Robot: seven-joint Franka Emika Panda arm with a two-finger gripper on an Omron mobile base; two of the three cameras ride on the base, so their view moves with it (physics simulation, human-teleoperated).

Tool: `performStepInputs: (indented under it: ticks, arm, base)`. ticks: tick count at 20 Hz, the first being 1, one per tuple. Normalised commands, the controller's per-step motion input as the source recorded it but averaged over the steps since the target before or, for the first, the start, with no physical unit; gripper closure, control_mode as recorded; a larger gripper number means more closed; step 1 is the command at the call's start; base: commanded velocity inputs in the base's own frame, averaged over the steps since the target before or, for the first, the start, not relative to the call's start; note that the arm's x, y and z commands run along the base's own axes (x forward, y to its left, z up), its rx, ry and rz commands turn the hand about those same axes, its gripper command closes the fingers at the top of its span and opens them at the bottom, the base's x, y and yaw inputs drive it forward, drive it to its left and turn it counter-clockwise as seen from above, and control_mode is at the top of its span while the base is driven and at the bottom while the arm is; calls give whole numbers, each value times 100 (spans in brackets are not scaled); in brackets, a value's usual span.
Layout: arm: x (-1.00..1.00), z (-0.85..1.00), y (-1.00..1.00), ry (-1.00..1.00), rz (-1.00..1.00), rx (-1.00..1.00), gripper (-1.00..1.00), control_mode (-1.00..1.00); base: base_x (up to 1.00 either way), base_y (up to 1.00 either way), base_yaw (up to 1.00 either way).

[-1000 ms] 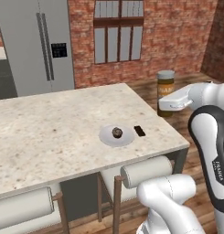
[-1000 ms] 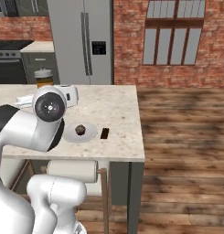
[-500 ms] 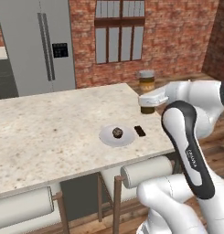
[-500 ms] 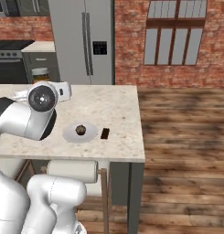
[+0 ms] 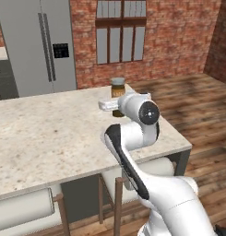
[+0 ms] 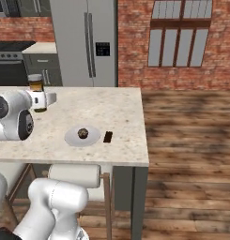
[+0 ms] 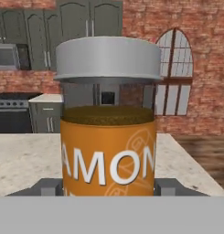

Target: Take the cinnamon bottle from the cabinet and place it on the dining table, next to the plate with the cupcake. Then take the chocolate from the dining counter and place it on the cupcake plate.

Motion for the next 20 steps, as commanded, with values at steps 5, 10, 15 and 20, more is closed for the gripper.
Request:
performStepInputs:
  ticks: [5,10,15,20]
  arm:
    - [53,-20,55,9,-71,-5,100,-100]
    - [32,0,19,17,-46,0,100,-100]
    - [14,-19,19,1,-27,1,100,-100]
    - [13,-41,2,1,-21,0,100,-100]
  base:
    - [0,0,0]
    - [0,0,0]
    - [0,0,0]
    - [0,0,0]
